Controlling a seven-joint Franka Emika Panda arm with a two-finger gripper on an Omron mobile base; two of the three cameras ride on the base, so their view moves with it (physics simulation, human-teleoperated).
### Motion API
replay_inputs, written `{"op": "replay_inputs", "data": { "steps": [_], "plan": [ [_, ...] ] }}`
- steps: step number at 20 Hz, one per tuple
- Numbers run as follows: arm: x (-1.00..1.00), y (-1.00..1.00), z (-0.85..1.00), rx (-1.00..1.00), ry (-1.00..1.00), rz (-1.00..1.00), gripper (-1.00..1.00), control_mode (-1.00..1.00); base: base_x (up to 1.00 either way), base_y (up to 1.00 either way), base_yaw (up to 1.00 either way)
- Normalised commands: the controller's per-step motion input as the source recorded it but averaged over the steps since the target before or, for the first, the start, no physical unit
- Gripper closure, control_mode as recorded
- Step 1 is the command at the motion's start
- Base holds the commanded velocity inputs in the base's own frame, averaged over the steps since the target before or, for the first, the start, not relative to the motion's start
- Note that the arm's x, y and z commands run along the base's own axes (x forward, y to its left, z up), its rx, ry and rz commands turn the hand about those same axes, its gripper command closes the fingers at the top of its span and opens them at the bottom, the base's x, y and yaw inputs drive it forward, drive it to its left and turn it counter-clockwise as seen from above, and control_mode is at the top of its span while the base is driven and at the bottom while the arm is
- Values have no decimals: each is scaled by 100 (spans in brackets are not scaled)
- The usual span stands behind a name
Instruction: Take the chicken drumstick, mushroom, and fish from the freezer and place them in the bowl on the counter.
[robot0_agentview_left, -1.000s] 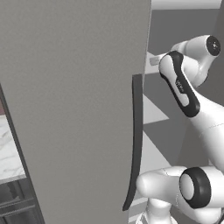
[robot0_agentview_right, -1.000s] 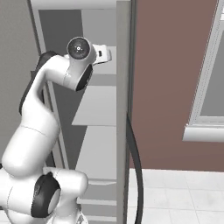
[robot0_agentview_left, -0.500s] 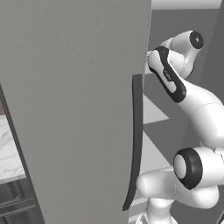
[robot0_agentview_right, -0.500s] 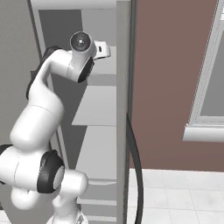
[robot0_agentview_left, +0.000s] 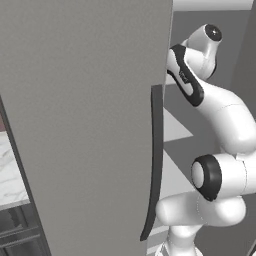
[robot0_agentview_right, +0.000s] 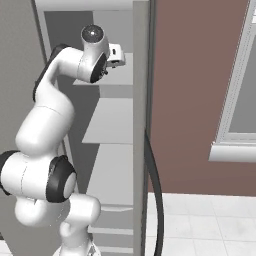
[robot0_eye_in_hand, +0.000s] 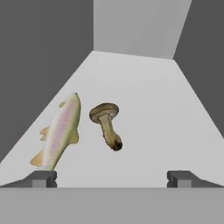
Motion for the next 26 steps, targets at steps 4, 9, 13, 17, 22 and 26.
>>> {"op": "replay_inputs", "data": {
  "steps": [4,9,13,17,22,26],
  "plan": [
    [17,0,-27,0,0,0,-100,-100,0,0,0],
    [27,0,-23,0,0,0,-100,-100,0,0,0],
    [41,1,-3,0,0,0,-100,-100,0,0,0],
    [57,14,0,0,0,0,-100,-100,0,0,0],
    [50,15,-8,0,0,0,-100,-100,0,0,0],
    [44,16,-21,0,2,0,100,-100,0,0,0]
  ]
}}
